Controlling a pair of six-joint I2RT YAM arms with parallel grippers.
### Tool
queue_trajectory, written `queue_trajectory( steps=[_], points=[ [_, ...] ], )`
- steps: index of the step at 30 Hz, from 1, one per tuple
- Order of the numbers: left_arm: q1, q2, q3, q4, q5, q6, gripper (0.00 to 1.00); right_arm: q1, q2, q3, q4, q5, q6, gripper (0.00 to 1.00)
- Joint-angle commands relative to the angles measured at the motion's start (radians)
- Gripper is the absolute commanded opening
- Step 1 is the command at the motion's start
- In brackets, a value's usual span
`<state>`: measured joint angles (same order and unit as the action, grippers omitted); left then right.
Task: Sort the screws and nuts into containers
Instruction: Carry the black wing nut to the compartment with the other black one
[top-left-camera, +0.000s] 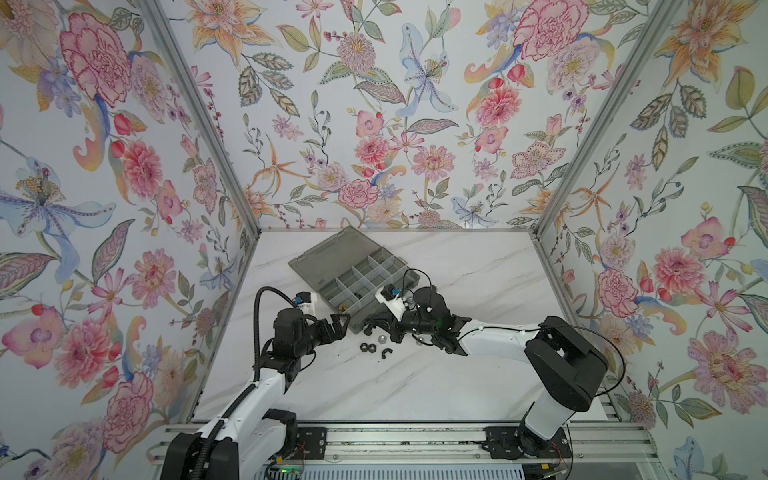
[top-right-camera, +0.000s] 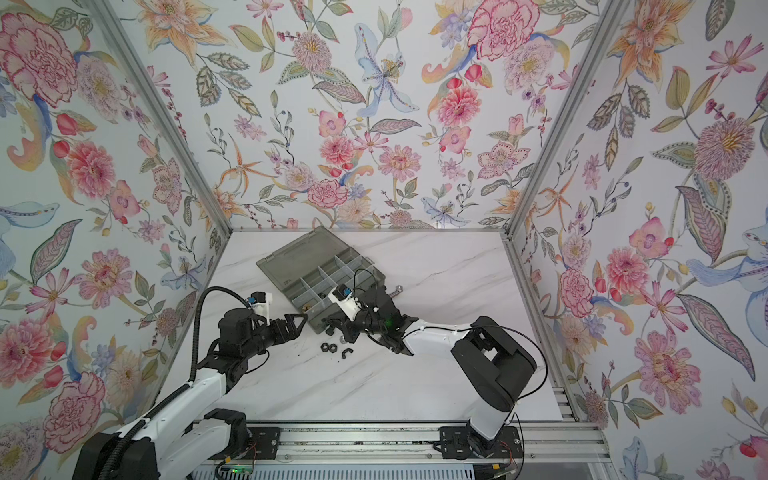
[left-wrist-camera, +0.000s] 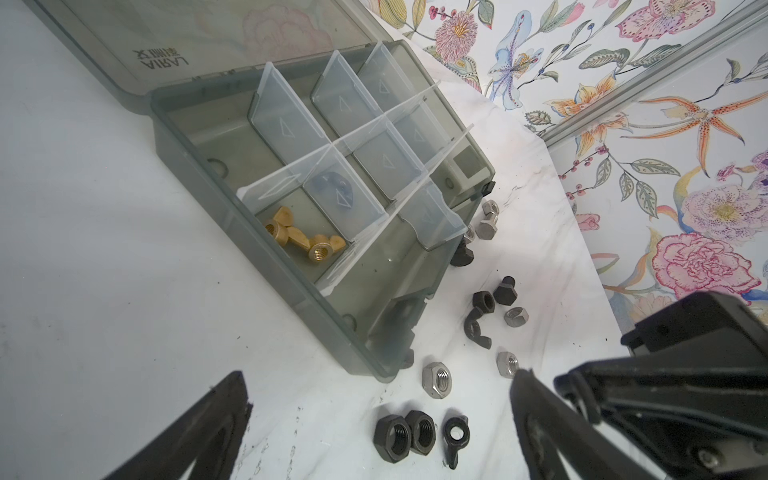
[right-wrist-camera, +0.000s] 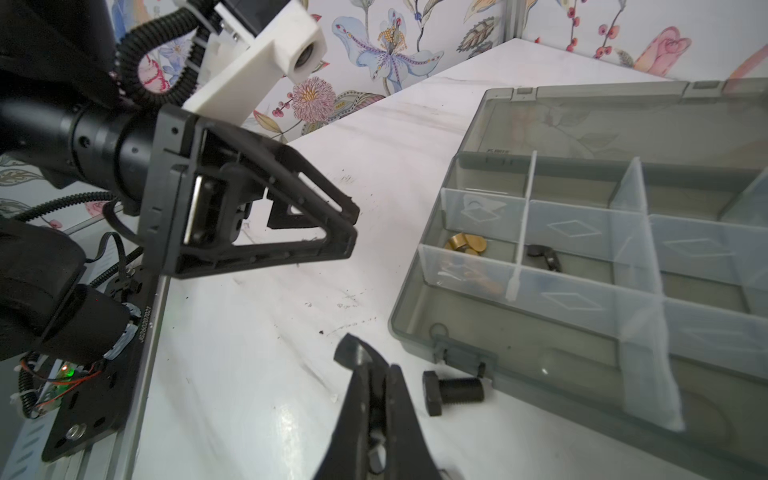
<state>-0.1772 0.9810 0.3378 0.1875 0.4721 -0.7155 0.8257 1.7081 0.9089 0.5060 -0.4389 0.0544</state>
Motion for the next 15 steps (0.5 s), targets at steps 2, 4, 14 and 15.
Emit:
queue_trajectory(
  steps=[2, 4, 14, 15],
  points=[
    [-0.006, -0.022, -0.013, 0.003, 0.016, 0.004, 0.99, -0.043, 0.051, 0.105, -0.075, -0.028, -0.039, 0.04],
    [-0.007, -0.025, -0.013, 0.001, 0.018, 0.004, 0.99, -0.059, 0.09, 0.159, -0.094, -0.027, -0.039, 0.04],
    [-0.006, -0.026, -0.008, -0.005, 0.018, 0.007, 1.0, -0.083, 0.278, 0.393, -0.159, 0.046, -0.032, 0.05],
    [-0.005, -0.025, -0.009, -0.002, 0.018, 0.007, 0.99, -0.083, 0.298, 0.413, -0.162, 0.053, -0.03, 0.04]
  ],
)
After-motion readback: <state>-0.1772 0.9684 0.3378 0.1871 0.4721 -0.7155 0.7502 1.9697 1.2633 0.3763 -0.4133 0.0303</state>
